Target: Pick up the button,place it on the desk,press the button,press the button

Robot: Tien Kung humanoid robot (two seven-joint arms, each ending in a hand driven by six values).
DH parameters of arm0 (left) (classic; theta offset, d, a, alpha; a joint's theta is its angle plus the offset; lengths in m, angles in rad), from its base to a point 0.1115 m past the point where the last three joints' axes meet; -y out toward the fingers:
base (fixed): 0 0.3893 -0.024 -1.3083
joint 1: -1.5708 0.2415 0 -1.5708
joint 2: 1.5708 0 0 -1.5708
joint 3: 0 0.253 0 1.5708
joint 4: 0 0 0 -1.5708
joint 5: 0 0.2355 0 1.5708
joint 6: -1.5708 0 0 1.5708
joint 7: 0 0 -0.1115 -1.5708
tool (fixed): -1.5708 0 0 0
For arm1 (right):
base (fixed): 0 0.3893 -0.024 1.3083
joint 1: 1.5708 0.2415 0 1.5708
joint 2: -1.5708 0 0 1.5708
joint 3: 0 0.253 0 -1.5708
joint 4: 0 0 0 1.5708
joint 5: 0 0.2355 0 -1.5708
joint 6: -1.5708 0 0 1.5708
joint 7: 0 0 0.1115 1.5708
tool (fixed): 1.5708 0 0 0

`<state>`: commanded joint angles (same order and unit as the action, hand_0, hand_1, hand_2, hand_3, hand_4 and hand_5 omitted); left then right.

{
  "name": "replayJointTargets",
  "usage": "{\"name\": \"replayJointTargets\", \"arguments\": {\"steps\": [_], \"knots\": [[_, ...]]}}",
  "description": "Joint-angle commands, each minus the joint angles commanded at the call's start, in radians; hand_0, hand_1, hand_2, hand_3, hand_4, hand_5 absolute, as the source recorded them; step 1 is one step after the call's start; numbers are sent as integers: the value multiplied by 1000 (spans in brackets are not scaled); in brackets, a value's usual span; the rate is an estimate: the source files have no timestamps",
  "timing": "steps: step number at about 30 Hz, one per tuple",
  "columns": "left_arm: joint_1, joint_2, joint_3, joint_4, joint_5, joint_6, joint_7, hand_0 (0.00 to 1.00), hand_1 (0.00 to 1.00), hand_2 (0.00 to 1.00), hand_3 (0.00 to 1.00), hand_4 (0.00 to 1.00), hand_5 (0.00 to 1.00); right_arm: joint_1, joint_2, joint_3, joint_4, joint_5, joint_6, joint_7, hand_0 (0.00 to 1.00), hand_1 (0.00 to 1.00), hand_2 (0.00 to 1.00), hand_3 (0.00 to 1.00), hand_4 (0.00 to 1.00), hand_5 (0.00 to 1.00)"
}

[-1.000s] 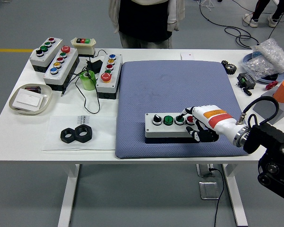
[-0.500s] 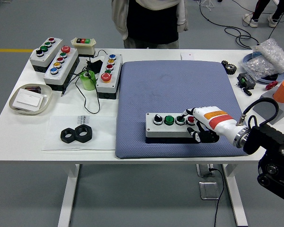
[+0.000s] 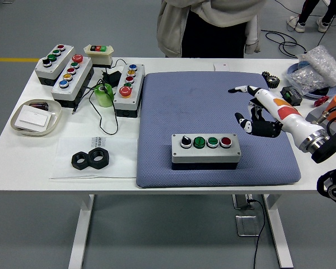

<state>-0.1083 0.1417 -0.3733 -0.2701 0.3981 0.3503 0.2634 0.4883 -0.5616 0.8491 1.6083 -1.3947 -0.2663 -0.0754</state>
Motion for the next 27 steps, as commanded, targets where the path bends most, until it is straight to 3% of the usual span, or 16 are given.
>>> {"name": "replayJointTargets", "arguments": {"steps": [4, 8, 19, 27], "knots": [[-1, -1, 2, 0, -3, 0, -2, 744, 781, 853, 765, 538, 998, -67, 59, 128, -1, 168, -49, 62, 909, 771, 847, 998, 721, 185], [-2, -1, 1, 1, -2, 0, -2, 744, 781, 853, 765, 539, 998, -97, 83, 186, -14, 324, -68, 116, 933, 809, 898, 998, 709, 185], [-1, -1, -4, 2, 4, -1, 2, 744, 781, 853, 765, 539, 998, -144, 107, 265, -71, 763, -80, 149, 947, 843, 920, 986, 698, 179], [-1, -2, -4, 2, 4, 0, 3, 745, 781, 852, 766, 539, 998, -150, 113, 293, -108, 887, -104, 157, 952, 848, 924, 982, 693, 180]]}}
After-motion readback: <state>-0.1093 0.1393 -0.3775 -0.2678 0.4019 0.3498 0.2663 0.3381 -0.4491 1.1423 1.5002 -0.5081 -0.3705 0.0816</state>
